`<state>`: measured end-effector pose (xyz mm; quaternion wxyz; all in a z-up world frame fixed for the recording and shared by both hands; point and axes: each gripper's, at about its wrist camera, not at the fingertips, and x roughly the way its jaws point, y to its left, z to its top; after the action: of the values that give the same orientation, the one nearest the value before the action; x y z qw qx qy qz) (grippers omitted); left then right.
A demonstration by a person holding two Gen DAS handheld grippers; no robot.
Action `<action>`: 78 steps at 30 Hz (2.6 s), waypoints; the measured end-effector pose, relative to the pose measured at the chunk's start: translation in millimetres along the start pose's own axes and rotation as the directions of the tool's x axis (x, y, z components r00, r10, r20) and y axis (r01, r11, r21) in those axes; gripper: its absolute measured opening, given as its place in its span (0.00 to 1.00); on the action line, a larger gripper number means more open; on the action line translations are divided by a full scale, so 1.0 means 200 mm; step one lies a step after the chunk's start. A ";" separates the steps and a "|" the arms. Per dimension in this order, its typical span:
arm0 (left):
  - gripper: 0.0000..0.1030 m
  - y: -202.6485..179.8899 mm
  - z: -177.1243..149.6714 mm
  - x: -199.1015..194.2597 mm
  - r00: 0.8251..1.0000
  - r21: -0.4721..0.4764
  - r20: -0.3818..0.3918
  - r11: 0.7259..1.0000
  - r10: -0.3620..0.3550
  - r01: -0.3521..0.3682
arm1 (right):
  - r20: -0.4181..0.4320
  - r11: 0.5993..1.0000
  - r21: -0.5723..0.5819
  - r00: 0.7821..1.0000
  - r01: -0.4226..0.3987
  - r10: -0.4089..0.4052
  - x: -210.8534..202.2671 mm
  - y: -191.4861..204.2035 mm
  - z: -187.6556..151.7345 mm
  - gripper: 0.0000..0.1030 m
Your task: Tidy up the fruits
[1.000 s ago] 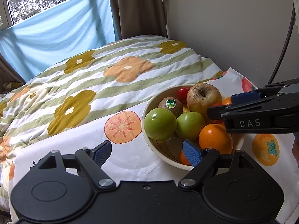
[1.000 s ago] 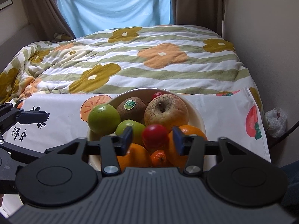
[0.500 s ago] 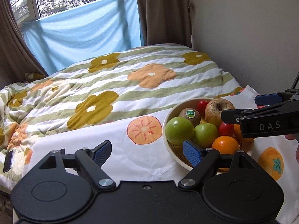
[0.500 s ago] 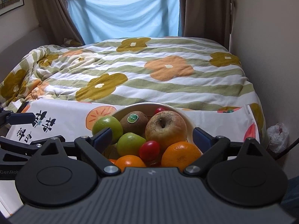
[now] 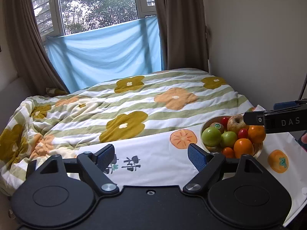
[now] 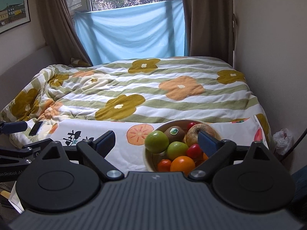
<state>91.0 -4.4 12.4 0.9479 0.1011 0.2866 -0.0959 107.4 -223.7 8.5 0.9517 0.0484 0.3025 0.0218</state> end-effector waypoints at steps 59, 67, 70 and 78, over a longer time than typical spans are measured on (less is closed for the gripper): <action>1.00 -0.04 -0.25 -0.69 0.999 -0.105 0.031 0.994 0.041 -0.037 | -0.018 0.992 -0.013 0.992 0.125 -0.125 -0.81 0.12 -0.37 1.00; 1.00 -0.03 -0.24 -0.69 0.998 -0.114 0.031 0.993 0.047 -0.043 | -0.020 0.994 -0.011 0.993 0.112 -0.112 -0.78 0.14 -0.35 1.00; 1.00 -0.03 -0.24 -0.69 0.998 -0.114 0.031 0.992 0.049 -0.045 | -0.021 0.994 -0.009 0.993 0.112 -0.112 -0.78 0.14 -0.35 1.00; 1.00 -0.03 -0.24 -0.70 0.999 -0.120 0.036 0.992 0.039 -0.034 | -0.015 0.993 -0.002 0.993 0.115 -0.115 -0.78 0.13 -0.34 1.00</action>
<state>-49.1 18.5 50.8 0.9592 0.0474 0.2716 -0.0632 -60.5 -203.5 45.1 0.9490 0.0302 0.3120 -0.0325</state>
